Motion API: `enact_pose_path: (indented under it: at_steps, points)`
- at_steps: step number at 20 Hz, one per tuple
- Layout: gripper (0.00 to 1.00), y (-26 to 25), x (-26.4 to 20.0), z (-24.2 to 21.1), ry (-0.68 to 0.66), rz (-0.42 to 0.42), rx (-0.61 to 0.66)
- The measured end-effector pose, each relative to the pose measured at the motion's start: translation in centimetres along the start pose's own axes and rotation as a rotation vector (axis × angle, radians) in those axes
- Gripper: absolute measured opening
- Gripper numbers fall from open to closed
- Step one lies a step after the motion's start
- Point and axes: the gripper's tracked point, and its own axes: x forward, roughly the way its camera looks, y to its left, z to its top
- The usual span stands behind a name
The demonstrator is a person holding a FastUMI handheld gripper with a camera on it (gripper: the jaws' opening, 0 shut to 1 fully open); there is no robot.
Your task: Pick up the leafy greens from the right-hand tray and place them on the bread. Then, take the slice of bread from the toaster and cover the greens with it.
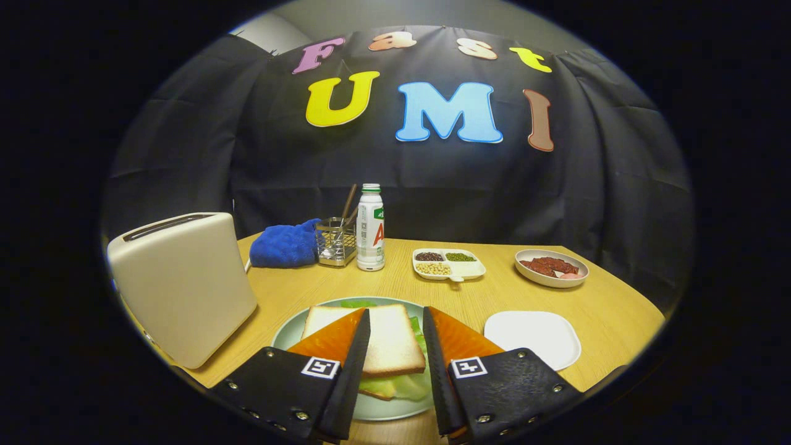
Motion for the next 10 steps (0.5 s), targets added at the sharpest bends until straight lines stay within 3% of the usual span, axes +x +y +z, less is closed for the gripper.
enact_pose_path:
  at_steps: [10]
  points:
    - [0.51, -3.4, -2.2, 3.9, -0.102, -0.014, 0.038]
